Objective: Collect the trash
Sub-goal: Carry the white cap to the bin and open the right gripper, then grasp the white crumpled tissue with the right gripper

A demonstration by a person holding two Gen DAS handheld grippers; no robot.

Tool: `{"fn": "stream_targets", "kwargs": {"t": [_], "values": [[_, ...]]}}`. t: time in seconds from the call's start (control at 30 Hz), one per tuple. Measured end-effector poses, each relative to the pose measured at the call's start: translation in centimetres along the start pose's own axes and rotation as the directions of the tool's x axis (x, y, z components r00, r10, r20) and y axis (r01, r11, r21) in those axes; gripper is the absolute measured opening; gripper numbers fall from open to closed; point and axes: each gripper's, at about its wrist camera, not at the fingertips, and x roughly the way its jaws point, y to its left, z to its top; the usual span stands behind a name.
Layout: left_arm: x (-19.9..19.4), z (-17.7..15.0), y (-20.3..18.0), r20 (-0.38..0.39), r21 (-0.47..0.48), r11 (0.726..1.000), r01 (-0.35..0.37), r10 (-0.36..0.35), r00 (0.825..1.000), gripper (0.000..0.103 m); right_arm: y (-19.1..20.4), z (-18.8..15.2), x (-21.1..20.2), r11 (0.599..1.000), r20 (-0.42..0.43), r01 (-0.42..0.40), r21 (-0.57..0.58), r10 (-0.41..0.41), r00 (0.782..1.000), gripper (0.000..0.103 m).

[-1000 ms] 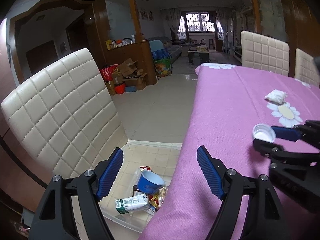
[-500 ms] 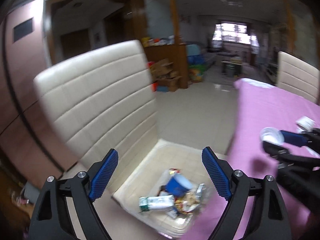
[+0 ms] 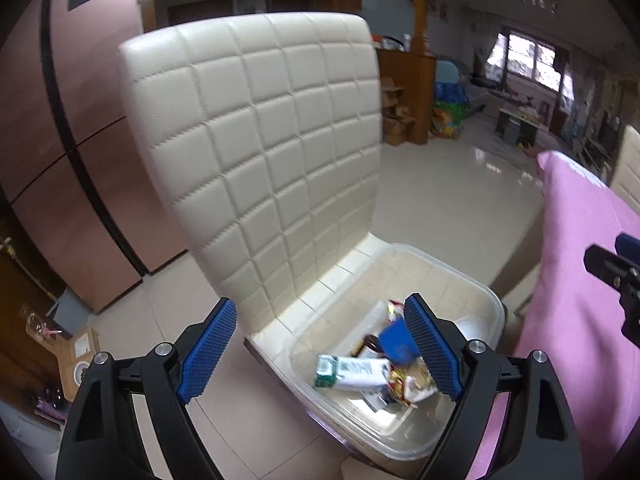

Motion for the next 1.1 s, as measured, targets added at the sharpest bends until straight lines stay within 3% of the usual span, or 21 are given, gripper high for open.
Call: {"fn": "stream_targets", "kwargs": {"t": [0.2, 0.33, 0.53, 0.67, 0.83, 0.9, 1.1], "values": [[-1.6, -0.3, -4.4, 0.009, 0.097, 0.984, 0.151, -0.153, 0.988, 0.084, -4.6, -1.5, 0.2, 0.991, -0.041, 0.094, 0.098, -0.091, 0.995, 0.061], [-2.9, -0.9, -8.8, -0.015, 0.194, 0.940, 0.281, -0.283, 0.959, 0.084, -8.8, -2.5, 0.0, 0.969, -0.071, 0.170, 0.177, -0.160, 0.985, 0.061], [-4.1, -0.7, -14.3, -0.072, 0.274, 0.874, 0.402, -0.398, 0.914, 0.084, -15.2, -3.9, -1.3, 0.921, -0.094, 0.274, 0.276, -0.257, 0.962, 0.061], [-4.3, -0.4, -17.0, -0.086, 0.296, 0.856, 0.424, -0.418, 0.904, 0.084, -19.9, -5.1, -1.9, 0.875, -0.117, 0.344, 0.339, -0.324, 0.939, 0.068], [-4.4, 0.2, -20.3, -0.079, 0.337, 0.846, 0.413, -0.412, 0.908, 0.084, -24.3, -6.4, -1.2, 0.837, -0.164, 0.381, 0.394, -0.344, 0.925, 0.069], [-4.1, 0.4, -21.7, -0.088, 0.354, 0.837, 0.416, -0.413, 0.906, 0.084, -25.7, -6.6, -0.4, 0.829, -0.180, 0.380, 0.411, -0.335, 0.925, 0.070], [-2.6, 0.5, -23.1, -0.074, 0.369, 0.849, 0.378, -0.379, 0.923, 0.084, -26.8, -6.7, 1.5, 0.835, -0.202, 0.375, 0.403, -0.319, 0.926, 0.070]]}}
